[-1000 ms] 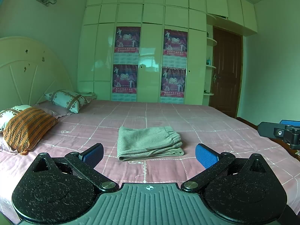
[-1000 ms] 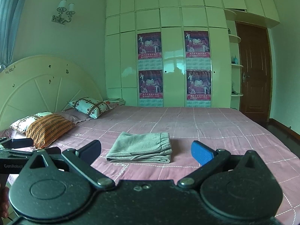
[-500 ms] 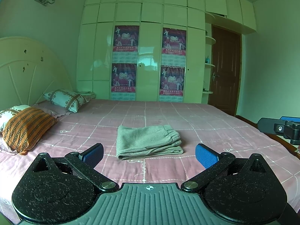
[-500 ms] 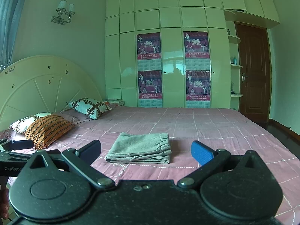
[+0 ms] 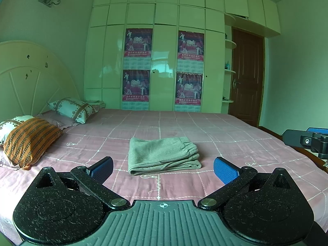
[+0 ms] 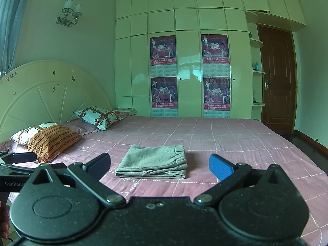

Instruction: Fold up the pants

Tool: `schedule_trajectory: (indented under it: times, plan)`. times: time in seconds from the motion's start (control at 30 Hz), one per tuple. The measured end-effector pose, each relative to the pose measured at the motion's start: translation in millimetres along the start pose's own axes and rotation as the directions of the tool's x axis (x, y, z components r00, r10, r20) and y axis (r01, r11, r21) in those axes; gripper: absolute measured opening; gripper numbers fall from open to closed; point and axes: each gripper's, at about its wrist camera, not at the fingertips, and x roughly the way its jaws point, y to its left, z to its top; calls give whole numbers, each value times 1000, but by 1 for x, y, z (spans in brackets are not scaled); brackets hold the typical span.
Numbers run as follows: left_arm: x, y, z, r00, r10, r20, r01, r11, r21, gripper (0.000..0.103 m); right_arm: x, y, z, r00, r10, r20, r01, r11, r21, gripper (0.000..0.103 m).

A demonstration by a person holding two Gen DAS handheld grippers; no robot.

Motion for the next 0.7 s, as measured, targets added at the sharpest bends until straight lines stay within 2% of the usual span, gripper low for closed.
schedule_trajectory:
  times: [0.5,0.7]
  plan:
    - [-1,3,0,1000,-10,21,9,1000,9,103,1,-1,-1,1000,4,-4,-4,1000,-8,97]
    - [-1,6,1,1000,-12,18,12,1000,-15,103,2,-1,-2,1000,4,-7,-4,1000,-11,97]
